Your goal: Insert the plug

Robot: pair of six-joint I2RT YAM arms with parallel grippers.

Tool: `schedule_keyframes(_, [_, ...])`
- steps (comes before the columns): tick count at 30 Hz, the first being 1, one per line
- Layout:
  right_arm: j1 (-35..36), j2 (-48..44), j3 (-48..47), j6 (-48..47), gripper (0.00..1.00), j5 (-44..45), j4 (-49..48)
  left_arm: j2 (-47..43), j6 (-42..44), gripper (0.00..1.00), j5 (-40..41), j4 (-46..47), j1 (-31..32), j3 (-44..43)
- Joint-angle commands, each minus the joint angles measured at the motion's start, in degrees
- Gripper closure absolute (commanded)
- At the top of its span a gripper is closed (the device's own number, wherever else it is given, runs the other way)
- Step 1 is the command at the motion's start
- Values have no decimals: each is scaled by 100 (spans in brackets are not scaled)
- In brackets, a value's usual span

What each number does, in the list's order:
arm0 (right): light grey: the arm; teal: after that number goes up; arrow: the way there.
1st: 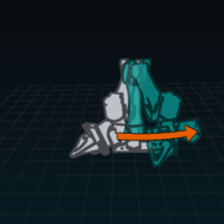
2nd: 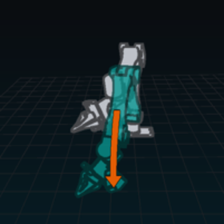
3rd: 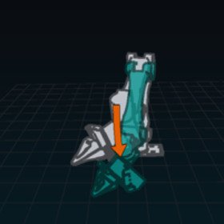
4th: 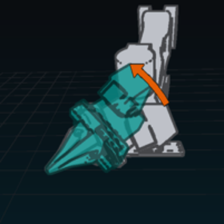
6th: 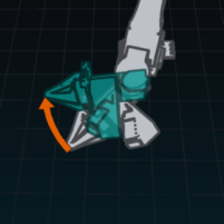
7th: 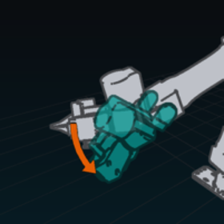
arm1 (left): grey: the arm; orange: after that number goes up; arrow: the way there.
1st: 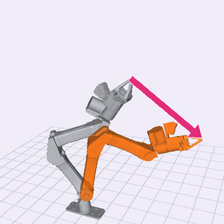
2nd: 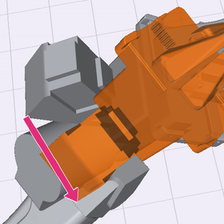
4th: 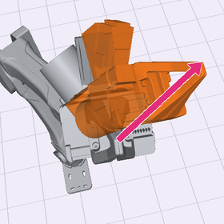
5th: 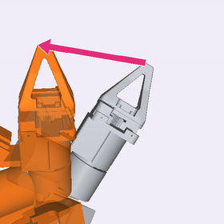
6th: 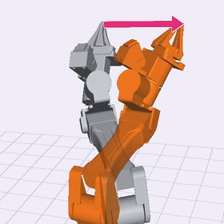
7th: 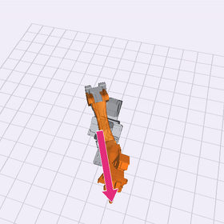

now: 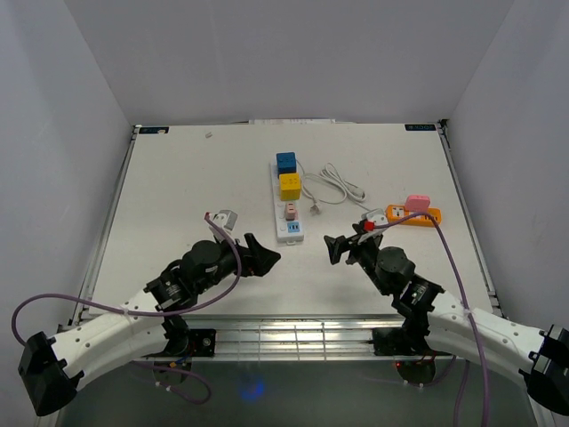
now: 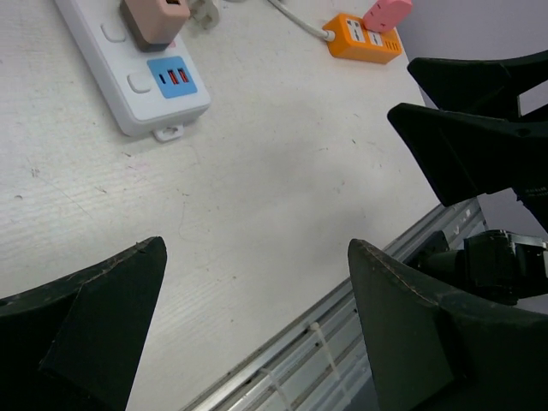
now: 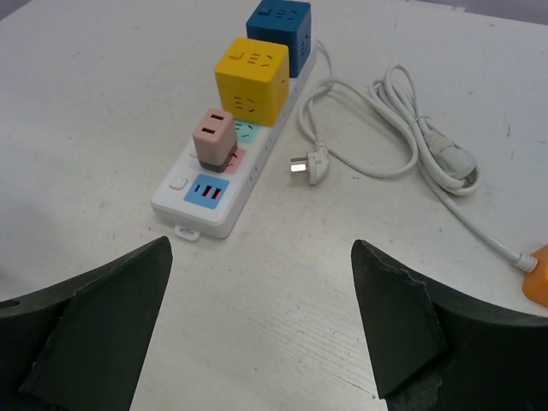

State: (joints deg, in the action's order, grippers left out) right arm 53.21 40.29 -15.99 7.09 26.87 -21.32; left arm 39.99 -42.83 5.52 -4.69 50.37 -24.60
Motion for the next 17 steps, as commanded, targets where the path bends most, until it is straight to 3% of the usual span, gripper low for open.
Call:
schedule_keyframes(1, [-21, -354, 122, 29, 10, 476, -839, -376, 520, 2, 553, 634, -18, 288])
schedule_keyframes(8, [-21, -522, 218, 29, 10, 415, -900, -992, 680, 2, 765, 250, -18, 623])
schedule_keyframes(17, [-21, -206, 184, 178, 8, 231, -1041, -1090, 653, 2, 837, 73, -18, 597])
